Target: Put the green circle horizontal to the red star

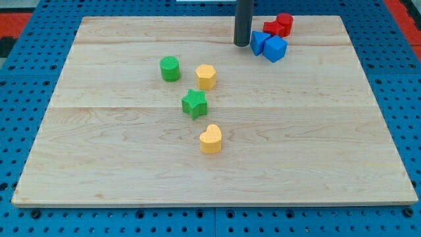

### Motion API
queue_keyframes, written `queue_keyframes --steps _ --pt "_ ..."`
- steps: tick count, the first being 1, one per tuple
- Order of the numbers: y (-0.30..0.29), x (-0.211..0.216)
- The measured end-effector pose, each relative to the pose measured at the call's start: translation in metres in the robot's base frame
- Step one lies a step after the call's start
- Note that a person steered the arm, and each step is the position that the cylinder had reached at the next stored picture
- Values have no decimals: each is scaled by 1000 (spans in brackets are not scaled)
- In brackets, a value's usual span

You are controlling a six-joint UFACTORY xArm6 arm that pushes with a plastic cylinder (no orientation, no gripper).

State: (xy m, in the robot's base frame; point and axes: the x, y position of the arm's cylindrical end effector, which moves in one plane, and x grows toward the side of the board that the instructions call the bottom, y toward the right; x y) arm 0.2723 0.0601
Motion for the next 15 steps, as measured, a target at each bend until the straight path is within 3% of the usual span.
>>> queue_keyframes --steps 3,5,7,9,10,11,13,15 --pt "-7 23" --pt "-31 95" --pt "-171 80" --pt "-232 69" --pt "-243 82" --pt "-279 65" --pt "-276 13" --pt "-289 50"
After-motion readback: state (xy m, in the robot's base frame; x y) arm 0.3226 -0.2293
